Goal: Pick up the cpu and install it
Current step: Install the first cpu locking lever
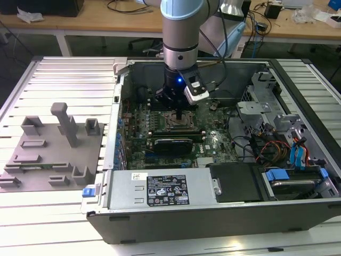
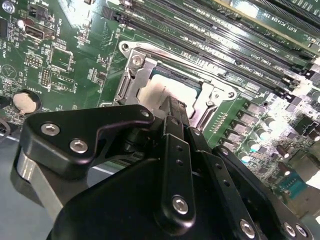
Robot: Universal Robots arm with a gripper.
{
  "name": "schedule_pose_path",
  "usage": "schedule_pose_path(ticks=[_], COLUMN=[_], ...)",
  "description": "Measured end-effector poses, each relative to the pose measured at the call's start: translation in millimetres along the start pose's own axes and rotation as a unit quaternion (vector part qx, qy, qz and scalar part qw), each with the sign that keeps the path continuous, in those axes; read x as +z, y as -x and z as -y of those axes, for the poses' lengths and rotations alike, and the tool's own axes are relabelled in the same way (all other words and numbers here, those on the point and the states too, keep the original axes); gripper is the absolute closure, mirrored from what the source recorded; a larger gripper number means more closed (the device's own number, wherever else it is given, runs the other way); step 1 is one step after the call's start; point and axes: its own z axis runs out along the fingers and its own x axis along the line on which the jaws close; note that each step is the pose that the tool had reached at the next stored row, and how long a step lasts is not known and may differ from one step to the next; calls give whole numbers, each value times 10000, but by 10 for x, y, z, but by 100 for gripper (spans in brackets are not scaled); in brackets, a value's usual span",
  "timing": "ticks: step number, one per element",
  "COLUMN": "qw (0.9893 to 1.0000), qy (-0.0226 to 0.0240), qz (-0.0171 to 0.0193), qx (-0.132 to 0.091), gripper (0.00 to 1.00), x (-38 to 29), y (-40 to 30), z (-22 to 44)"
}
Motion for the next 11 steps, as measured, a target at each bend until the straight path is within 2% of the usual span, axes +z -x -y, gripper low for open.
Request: schedule_pose_path(ticks=[3, 6, 11], qw=[10000, 10000, 10000], qy=[1, 1, 1], qz=[-2, -2, -2], qx=[0, 0, 0], gripper=[89, 89, 89], x=[-2, -51, -97], y=[1, 4, 28], z=[0, 1, 0])
